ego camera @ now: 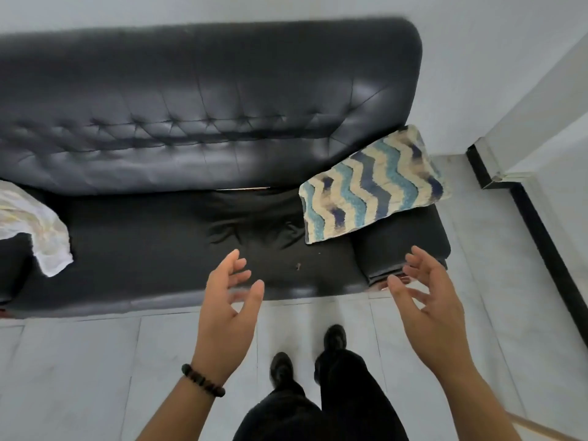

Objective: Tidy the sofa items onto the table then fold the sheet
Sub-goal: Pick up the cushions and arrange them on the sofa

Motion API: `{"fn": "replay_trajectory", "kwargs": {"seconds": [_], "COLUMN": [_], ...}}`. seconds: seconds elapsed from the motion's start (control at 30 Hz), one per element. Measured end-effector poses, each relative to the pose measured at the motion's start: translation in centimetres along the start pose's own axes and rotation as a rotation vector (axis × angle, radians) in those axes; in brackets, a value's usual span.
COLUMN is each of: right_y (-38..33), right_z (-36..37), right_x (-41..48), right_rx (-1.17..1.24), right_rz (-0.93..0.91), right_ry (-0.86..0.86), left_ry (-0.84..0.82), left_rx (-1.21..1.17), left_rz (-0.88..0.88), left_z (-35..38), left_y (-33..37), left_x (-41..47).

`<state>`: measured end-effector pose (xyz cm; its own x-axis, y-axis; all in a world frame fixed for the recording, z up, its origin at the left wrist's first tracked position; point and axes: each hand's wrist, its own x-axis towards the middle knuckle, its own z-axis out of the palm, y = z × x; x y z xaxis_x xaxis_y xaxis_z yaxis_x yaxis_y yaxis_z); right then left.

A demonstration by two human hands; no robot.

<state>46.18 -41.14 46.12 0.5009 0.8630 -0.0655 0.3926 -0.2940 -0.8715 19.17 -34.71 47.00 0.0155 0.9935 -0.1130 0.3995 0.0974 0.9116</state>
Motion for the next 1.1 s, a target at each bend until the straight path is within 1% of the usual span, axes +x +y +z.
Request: {"fn": "replay_trajectory", "kwargs": {"seconds": [0.1, 0.2, 0.33, 0.47, 0.57, 0.7, 0.8, 0.9, 0.93, 0.97, 1.03, 1.07, 1.1], "right_y": [1.6, 2.9, 5.3, 9.3, 13.1, 18.3, 22.3, 26.0, 27.2, 28.3, 30.3, 31.0, 31.5], "right_z": [1.2, 1.7, 2.0, 4.1, 6.5, 9.8, 11.7, 13.3, 13.9, 14.4, 15.7, 16.3, 16.8], "right_x": [5.2, 10.6, 18.2, 26.1, 31.9, 40.1, 45.8, 50.4, 51.5, 52.2, 52.7, 52.6, 52.5], "right_rx": [0.007, 0.005, -0.01, -0.084, -0.194, -0.442, -0.629, -0.755, -0.792, -0.837, -0.973, -1.03, -1.058], "right_rz": [0.067, 0.108, 0.11, 0.123, 0.096, 0.03, 0.019, -0.006, 0.008, 0.033, 0.057, 0.042, 0.02], "right_ry": [-0.008, -0.044, -0.07, -0.129, -0.15, -0.144, -0.098, -0.04, -0.033, -0.023, 0.031, 0.067, 0.099], "left_ry": [-0.027, -0.014, -0.016, -0.006, -0.031, -0.166, -0.276, -0.301, -0.306, -0.327, -0.388, -0.416, -0.435], "left_rx": [0.012, 0.001, 0.019, 0.031, 0.036, 0.067, 0.175, 0.325, 0.367, 0.382, 0.308, 0.308, 0.383], "left_rz": [-0.032, -0.102, -0.127, -0.144, -0.192, -0.237, -0.167, -0.086, -0.087, -0.117, -0.258, -0.322, -0.348], "left_z": [3.3, 7.0, 12.2, 18.4, 23.6, 31.2, 36.6, 40.8, 41.9, 42.9, 44.6, 45.3, 45.9], "left_y": [0.1, 0.6, 1.0, -1.4, -5.2, -11.7, -16.8, -21.1, -22.5, -23.8, -26.0, -26.9, -27.6], "left_x": [5.8, 10.4, 16.5, 23.7, 29.3, 37.2, 42.3, 46.6, 47.7, 48.6, 49.5, 49.5, 49.4]}}
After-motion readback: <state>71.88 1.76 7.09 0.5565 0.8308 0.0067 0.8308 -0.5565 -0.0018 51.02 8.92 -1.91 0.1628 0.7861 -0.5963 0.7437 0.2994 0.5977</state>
